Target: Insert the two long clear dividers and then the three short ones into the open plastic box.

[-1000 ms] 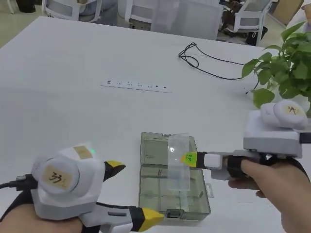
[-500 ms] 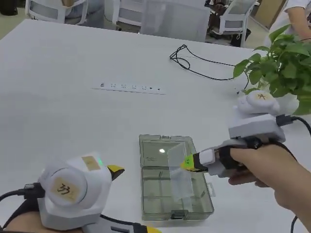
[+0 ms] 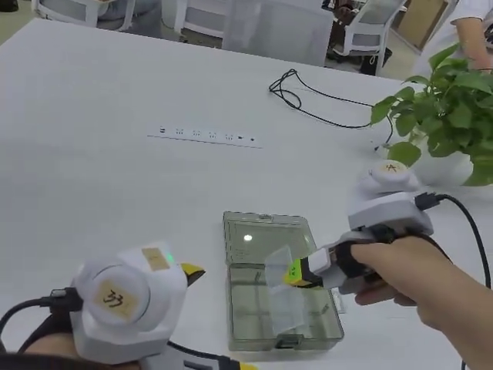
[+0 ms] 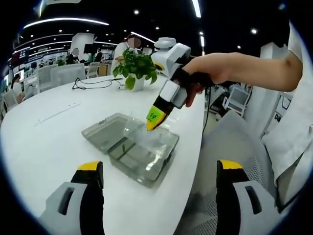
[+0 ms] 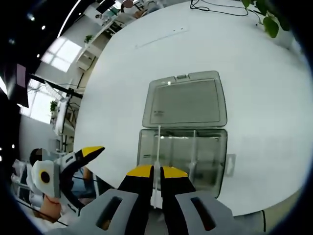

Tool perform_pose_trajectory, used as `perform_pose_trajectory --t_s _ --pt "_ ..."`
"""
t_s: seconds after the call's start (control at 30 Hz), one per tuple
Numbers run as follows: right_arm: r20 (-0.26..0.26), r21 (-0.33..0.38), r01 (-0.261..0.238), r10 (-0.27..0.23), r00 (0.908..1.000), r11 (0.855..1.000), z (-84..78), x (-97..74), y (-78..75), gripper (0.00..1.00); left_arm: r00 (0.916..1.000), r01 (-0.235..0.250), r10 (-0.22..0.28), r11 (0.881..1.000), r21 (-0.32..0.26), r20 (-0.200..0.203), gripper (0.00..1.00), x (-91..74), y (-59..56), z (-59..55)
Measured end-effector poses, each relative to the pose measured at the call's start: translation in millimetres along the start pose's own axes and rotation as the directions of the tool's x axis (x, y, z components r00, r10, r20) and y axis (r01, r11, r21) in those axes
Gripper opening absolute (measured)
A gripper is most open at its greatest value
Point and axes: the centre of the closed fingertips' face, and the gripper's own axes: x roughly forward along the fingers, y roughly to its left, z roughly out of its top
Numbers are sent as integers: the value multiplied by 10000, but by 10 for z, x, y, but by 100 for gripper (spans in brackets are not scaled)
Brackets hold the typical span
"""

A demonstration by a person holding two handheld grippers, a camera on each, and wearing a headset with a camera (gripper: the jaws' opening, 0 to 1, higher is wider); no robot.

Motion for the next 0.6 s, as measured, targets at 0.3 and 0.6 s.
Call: perform_pose_trajectory --t_s 0.3,0.6 --pt "-237 -49 418 -419 9988 9991 30 129 -117 7 9999 128 -126 9998 -150 97 97 36 8 0" --pt "-280 -302 635 -644 9975 9975 35 199 -175 7 9999 149 -148 9994 -322 14 96 40 4 -47"
